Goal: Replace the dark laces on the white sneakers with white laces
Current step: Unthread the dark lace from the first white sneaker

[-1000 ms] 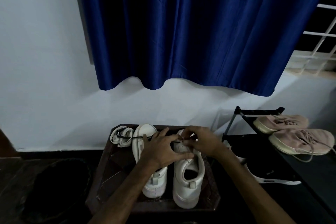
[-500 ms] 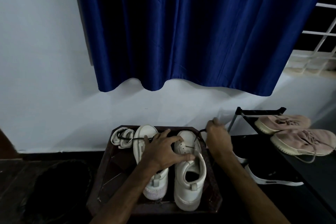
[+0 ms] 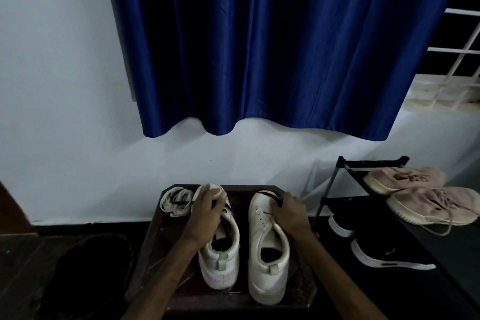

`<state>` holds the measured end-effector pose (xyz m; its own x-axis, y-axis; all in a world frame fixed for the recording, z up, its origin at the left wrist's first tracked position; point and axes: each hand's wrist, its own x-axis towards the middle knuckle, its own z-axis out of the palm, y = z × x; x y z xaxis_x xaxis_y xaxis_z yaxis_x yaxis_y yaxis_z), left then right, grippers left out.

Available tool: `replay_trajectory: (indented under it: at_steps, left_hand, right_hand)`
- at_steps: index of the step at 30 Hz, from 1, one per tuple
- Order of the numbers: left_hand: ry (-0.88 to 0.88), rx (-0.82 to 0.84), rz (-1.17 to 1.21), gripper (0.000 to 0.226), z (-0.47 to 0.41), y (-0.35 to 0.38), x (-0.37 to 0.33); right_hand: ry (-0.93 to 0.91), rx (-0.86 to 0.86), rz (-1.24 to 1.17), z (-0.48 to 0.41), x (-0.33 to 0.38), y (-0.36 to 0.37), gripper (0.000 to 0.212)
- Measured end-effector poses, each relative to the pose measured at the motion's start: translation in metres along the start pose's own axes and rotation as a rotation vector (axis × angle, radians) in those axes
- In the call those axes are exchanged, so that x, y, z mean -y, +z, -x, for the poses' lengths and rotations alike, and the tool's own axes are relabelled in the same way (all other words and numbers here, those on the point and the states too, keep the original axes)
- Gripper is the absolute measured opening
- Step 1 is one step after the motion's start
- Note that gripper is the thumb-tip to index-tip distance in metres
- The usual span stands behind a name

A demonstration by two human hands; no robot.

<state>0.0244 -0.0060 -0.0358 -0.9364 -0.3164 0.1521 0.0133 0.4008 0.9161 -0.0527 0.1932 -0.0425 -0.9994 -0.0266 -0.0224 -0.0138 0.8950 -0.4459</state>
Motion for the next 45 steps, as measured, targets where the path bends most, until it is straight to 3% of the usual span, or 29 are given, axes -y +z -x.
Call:
replay_trajectory:
  at_steps: [4,7,10,12,14,17,21,23,25,27,29,31,33,35,38,40,41,43,45]
  left_hand:
    - [-0.029,0.220,-0.058,0.041,-0.010,0.014,0.007]
    - [-0.018,0.250,-0.114,0.049,-0.010,0.020,0.000]
    - [0.082,0.214,-0.225,0.049,-0.006,0.010,-0.011]
    - [0.193,0.160,-0.279,0.054,-0.006,0.005,-0.026]
    - [0.188,0.156,-0.109,0.057,-0.006,0.007,-0.063]
    - [0.158,0.285,0.261,0.042,-0.012,0.018,-0.131]
    - [0.091,0.494,0.432,0.033,-0.010,0.010,-0.179]
    - [0.136,0.456,0.343,0.031,-0.010,-0.001,-0.180]
    - [0.231,0.368,0.165,0.030,-0.011,-0.010,-0.181]
    - [0.324,0.278,0.013,0.029,-0.014,-0.017,-0.184]
    - [0.415,0.185,-0.100,0.026,-0.018,-0.023,-0.188]
    - [0.491,0.105,-0.161,0.026,-0.023,-0.028,-0.190]
    - [0.472,0.039,-0.153,0.029,-0.029,-0.034,-0.193]
    - [0.426,0.019,-0.083,0.030,-0.030,-0.041,-0.194]
    - [0.364,-0.009,0.046,0.016,-0.025,-0.047,-0.190]
    - [0.183,0.116,0.301,0.012,-0.010,-0.036,-0.185]
    - [0.092,0.211,0.395,0.021,-0.001,-0.027,-0.182]
    - [-0.025,0.451,0.465,0.048,0.016,-0.008,-0.176]
    - [-0.024,0.699,0.456,0.058,0.029,0.004,-0.170]
  right_hand:
    - [-0.024,-0.027,0.046,-0.004,0.012,0.004,0.039]
    - [-0.044,-0.027,-0.035,-0.008,0.011,-0.001,0.035]
    - [-0.070,-0.094,-0.199,-0.010,0.009,-0.031,0.023]
    - [-0.084,-0.088,-0.526,0.000,0.023,-0.065,0.025]
    - [-0.124,0.055,-0.895,0.012,0.049,-0.104,0.027]
    - [-0.299,0.177,-1.145,0.024,0.090,-0.156,0.026]
    - [-0.308,-0.055,-1.118,0.016,0.104,-0.196,0.025]
    - [-0.231,-0.143,-0.955,0.005,0.092,-0.195,0.022]
    - [-0.157,-0.159,-0.627,0.002,0.077,-0.175,0.023]
    - [-0.212,-0.194,-0.519,0.012,0.073,-0.149,0.045]
    - [-0.386,-0.166,-0.788,0.033,0.081,-0.132,0.050]
    - [-0.514,0.067,-1.092,0.057,0.094,-0.123,0.045]
    - [-0.519,0.259,-1.192,0.070,0.098,-0.113,0.049]
    - [-0.520,0.268,-1.200,0.075,0.098,-0.107,0.040]
    - [-0.409,0.116,-1.339,0.072,0.098,-0.114,0.033]
    - [-0.354,0.050,-1.469,0.068,0.101,-0.134,0.033]
    - [-0.351,0.049,-1.525,0.065,0.104,-0.146,0.034]
    - [-0.361,0.063,-1.633,0.062,0.114,-0.171,0.036]
    - [-0.350,-0.011,-1.658,0.053,0.120,-0.195,0.036]
